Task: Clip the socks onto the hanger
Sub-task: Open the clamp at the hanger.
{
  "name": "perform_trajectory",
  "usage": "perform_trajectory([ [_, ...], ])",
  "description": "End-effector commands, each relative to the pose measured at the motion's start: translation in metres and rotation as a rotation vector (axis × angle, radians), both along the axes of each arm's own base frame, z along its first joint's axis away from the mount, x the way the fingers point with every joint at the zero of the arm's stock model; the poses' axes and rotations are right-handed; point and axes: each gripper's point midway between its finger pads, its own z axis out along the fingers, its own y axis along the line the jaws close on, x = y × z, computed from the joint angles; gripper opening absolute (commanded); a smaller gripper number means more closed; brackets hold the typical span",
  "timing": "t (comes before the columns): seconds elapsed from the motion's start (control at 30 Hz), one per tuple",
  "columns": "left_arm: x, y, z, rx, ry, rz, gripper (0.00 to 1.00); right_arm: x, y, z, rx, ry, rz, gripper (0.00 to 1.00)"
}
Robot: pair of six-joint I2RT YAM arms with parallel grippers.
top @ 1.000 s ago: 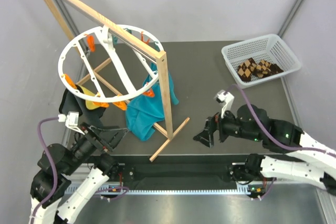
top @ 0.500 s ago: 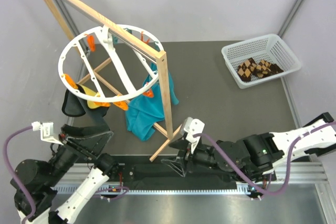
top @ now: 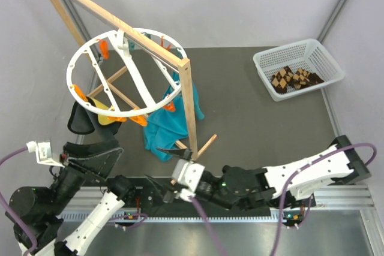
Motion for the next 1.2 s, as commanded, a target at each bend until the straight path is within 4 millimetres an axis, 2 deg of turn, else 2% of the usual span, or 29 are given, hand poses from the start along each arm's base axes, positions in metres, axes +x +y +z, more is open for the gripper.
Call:
perform_trajectory([
  [0.0, -0.01, 0.012, 0.024, -0.043, -0.057, 0.029, 0.74, 0.022, 0.015, 0.032, 0.077, -0.122, -0.073, 0.68],
  [0.23, -0.018, 0.024, 0.029, -0.038, -0.072, 0.06, 0.73, 0.056, 0.028, 0.032, 0.103, -0.097, -0.045, 0.66],
  [0.47, -0.015, 0.016, 0.029, -0.038, -0.057, 0.033, 0.7, 0.074, 0.04, 0.033, 0.09, -0.086, -0.071, 0.64],
  [0.7, -0.008, -0.004, 0.048, -0.045, -0.06, -0.045, 0.65, 0.094, 0.047, 0.028, 0.094, -0.056, -0.092, 0.59],
  [0.97, 0.006, -0.023, 0.058, -0.035, -0.032, -0.093, 0.59, 0.105, 0.048, 0.03, 0.111, -0.03, -0.082, 0.58],
  [1.17, 0.013, -0.028, 0.057, -0.033, -0.01, -0.098, 0.57, 0.107, 0.051, 0.03, 0.104, -0.025, -0.059, 0.5],
])
